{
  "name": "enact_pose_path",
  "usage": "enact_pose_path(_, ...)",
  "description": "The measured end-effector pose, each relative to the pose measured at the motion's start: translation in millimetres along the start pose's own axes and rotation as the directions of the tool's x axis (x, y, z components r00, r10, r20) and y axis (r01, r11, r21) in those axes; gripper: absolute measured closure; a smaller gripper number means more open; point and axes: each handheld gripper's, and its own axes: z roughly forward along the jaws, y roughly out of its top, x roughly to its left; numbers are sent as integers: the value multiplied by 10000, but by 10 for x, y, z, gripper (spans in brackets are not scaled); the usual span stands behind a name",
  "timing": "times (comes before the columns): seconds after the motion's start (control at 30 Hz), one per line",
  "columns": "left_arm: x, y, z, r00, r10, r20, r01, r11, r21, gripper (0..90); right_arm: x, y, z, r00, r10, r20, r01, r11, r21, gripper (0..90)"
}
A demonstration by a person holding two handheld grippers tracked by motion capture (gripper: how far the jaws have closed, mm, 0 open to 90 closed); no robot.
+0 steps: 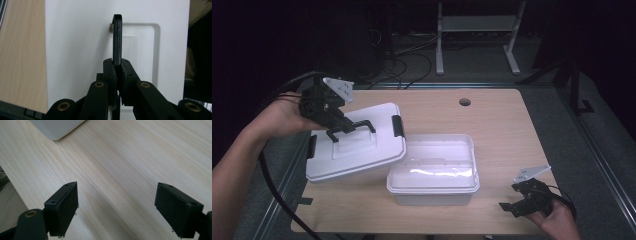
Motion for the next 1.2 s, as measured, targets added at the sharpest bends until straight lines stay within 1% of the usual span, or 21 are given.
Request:
enact_pose_path(0.07,-13,58,25,9999,112,-30,-112,9999,51,849,2,-2,-9,10000,34,21,-34,10000,-18,183)
enact_pose_path(0.13,-15,101,38,9999,122,33,-122,9999,21,849,-2,-4,-14,10000,41,28,-41,10000,-25,183)
enact_pose_path(0.2,-20,149,47,9996,264,55,-264,9996,-68,849,2,-3,-10,10000,29,25,-29,10000,-15,183)
enact_pose_path(0.23,-25,168,58,9996,252,112,-250,9996,-111,849,1,-3,-8,10000,12,31,-12,10000,-19,183)
enact_pose_path(0.33,-39,221,105,9990,442,121,-442,9990,1,849,-4,-5,-13,9999,31,105,-31,10000,-17,183)
enact_pose_path(0.47,-46,279,141,9985,526,179,-525,9986,-31,849,-5,-9,-26,9999,84,107,-83,9999,-67,188)
enact_pose_path(0.6,-58,351,154,9981,570,231,-567,9983,-152,849,1,-6,-24,9999,36,127,-35,10000,-55,188)
enact_pose_path(0.63,-62,375,163,9980,553,306,-548,9984,-165,849,0,-5,-25,9999,37,125,-37,10000,-66,188)
enact_pose_path(0.7,-71,413,179,9979,597,267,-592,9981,-165,849,-4,-4,-27,9999,17,141,-16,10000,-79,188)
enact_pose_path(0.8,-65,462,193,9972,672,336,-666,9976,-199,849,-5,-5,-29,9999,57,128,-56,10000,-81,189)
enact_pose_path(0.9,-73,523,223,9970,656,410,-644,9975,-300,849,-4,-4,-28,9999,29,128,-28,10000,-88,188)
enact_pose_path(1.07,-86,616,252,9959,763,479,-746,9965,-373,849,-2,-6,-34,9999,61,137,-60,9999,-108,189)
enact_pose_path(1.1,-88,643,257,9949,876,507,-857,9956,-376,849,0,-6,-36,9999,73,138,-72,9999,-115,188)
enact_pose_path(1.2,-97,693,275,9942,939,530,-920,9951,-374,849,-2,-8,-39,9999,41,151,-39,9999,-124,189)
